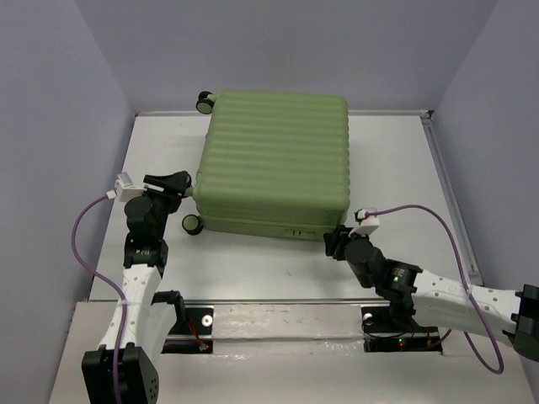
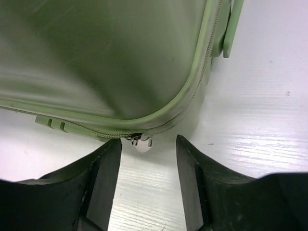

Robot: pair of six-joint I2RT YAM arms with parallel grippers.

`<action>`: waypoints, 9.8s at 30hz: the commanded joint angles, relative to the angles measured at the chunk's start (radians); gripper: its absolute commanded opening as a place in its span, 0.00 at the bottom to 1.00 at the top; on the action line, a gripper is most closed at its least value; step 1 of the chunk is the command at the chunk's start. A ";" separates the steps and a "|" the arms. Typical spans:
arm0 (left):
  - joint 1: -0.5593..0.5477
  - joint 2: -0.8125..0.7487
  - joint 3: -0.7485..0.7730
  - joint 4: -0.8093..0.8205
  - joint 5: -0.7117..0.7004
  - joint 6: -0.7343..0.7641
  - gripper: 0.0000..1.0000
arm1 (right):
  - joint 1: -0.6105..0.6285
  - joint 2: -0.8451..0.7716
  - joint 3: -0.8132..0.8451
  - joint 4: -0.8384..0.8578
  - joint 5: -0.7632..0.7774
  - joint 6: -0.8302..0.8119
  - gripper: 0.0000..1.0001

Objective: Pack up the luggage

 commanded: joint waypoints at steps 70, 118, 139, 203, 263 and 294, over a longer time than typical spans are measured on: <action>-0.363 -0.166 0.008 -0.289 -0.080 0.295 0.06 | 0.294 0.424 0.343 0.197 0.040 -0.126 0.48; 0.196 0.173 0.378 -0.305 0.202 0.205 0.99 | -0.910 0.537 0.395 0.123 -0.849 -0.136 0.07; 0.103 0.320 0.372 -0.181 0.359 0.099 0.99 | -0.910 0.177 0.332 -0.117 -0.854 -0.167 0.60; 0.061 0.501 0.312 0.221 0.219 -0.113 0.88 | 0.009 0.025 0.103 0.186 -0.354 -0.005 0.61; -0.113 -0.143 -0.150 0.096 0.072 0.002 0.06 | -0.171 0.025 0.133 0.033 0.039 -0.112 0.29; -0.271 -0.148 -0.115 0.103 0.020 0.015 0.06 | -0.113 0.304 0.207 0.304 -0.306 -0.114 0.07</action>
